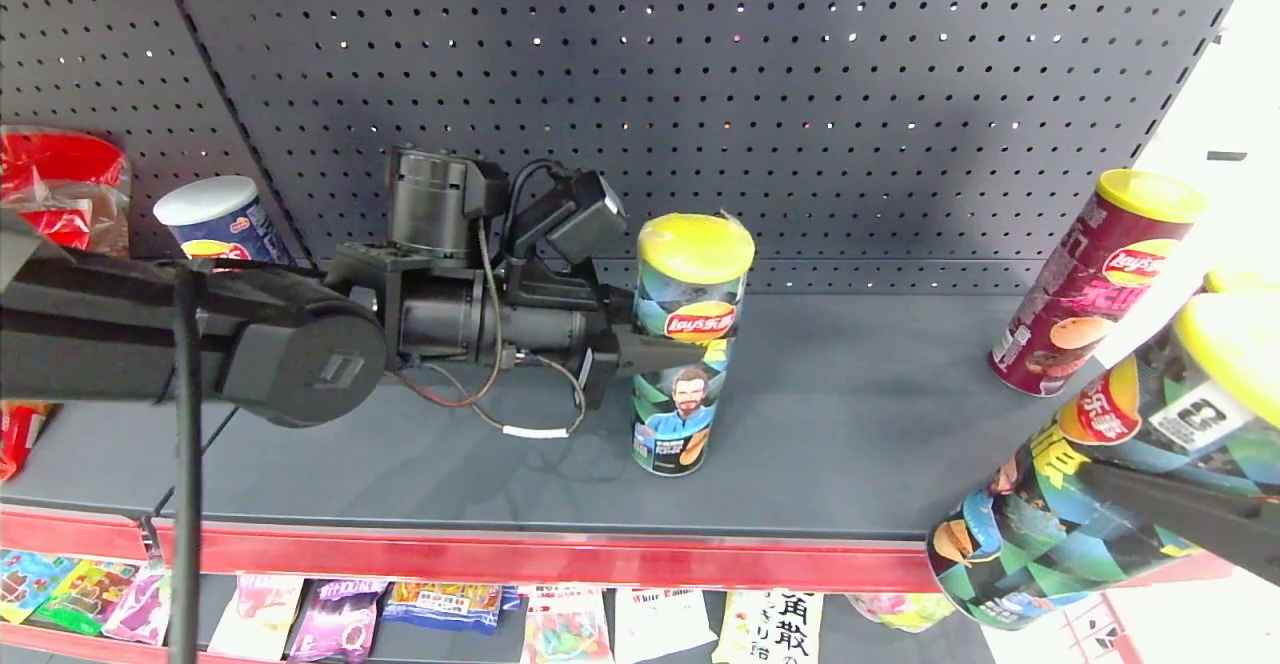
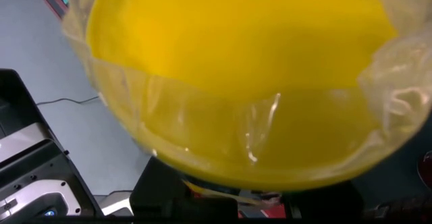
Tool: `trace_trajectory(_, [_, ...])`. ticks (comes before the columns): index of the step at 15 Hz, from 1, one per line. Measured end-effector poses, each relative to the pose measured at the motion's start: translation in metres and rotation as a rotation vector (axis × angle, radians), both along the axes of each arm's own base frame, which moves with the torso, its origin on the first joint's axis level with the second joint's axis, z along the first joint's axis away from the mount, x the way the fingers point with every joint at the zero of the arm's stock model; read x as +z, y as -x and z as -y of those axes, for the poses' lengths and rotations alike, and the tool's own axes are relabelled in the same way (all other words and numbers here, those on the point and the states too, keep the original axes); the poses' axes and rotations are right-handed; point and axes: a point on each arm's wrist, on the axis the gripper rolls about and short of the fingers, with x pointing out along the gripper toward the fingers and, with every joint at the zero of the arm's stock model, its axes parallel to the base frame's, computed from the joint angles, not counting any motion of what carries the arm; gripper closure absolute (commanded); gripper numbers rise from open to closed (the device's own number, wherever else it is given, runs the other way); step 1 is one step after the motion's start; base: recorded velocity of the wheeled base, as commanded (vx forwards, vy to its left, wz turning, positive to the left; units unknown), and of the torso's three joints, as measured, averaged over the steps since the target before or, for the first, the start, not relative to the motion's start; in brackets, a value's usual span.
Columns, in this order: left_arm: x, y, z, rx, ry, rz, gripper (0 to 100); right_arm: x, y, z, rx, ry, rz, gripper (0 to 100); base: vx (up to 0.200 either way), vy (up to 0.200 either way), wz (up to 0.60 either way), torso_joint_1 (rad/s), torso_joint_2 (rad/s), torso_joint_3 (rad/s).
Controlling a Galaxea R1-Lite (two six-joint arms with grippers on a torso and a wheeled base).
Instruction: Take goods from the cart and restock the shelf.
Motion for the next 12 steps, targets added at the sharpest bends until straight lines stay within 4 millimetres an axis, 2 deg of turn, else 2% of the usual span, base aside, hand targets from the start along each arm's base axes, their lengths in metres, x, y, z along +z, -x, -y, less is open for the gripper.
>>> trace_trajectory(6, [-0.007,0.021,-0.011,-0.037,0.003,0.004,100,0.001,-0.006,-0.003,0.001,0.005,-0.012,100,0.0,0.0,0.0,0.0,0.0,0.0])
trace_trajectory(12, [-0.012,0.028,-0.015,-0.062,0.016,-0.002,100,0.0,-0.009,-0.004,0.002,0.009,-0.022,100,0.0,0.0,0.0,0.0,0.0,0.0])
